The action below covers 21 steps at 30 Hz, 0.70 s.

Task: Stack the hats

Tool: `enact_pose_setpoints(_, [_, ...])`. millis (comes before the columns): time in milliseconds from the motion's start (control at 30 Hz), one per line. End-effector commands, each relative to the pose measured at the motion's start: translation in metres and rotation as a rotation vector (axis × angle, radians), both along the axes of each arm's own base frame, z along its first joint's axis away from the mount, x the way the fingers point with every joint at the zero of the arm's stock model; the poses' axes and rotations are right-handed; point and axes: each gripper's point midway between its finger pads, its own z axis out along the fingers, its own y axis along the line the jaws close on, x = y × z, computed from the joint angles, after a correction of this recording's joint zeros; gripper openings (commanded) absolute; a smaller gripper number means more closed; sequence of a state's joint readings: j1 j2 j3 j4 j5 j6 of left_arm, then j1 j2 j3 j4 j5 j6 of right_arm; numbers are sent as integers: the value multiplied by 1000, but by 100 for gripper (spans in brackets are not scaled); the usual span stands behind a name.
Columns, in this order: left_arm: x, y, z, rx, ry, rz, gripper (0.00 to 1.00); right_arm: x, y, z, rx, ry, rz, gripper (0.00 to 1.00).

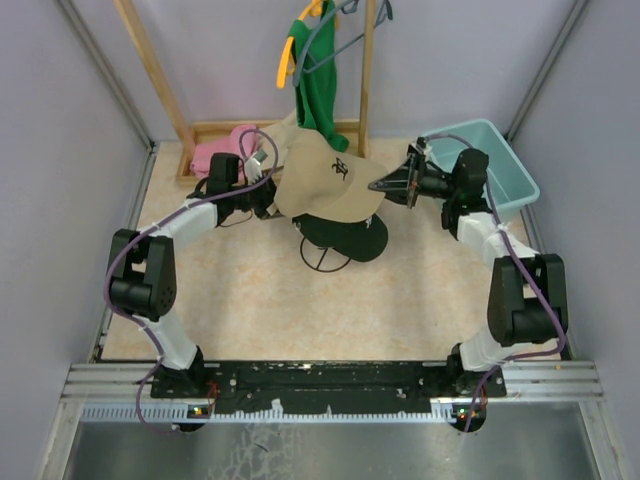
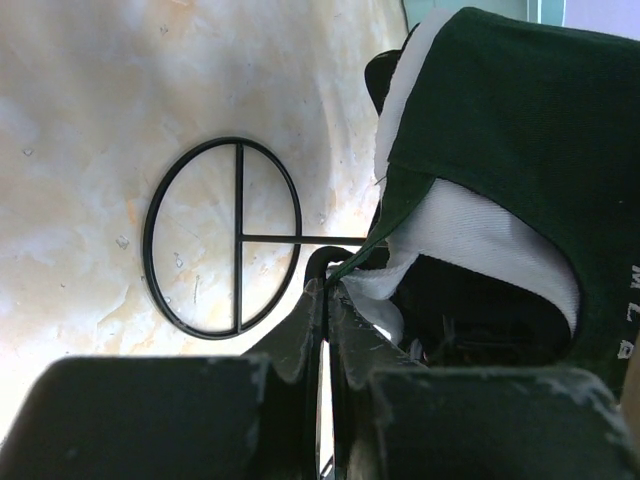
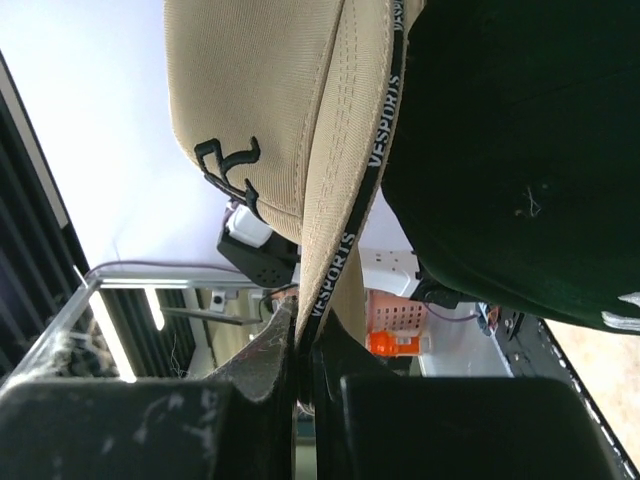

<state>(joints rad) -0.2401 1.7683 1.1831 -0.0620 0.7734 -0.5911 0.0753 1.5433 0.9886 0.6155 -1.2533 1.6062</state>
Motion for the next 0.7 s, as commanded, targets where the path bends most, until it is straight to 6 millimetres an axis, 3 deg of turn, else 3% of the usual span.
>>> enact_pose_setpoints(0, [2, 3, -12, 7, 11, 16, 5, -11, 1, 12, 30, -65, 19, 0])
enact_pose_setpoints(367, [1, 2, -12, -3, 13, 17, 4, -17, -6, -63, -113, 54, -9, 0])
enact_pose_setpoints(667, [-8, 6, -27, 8, 46, 20, 2, -20, -60, -95, -187, 112, -122, 0])
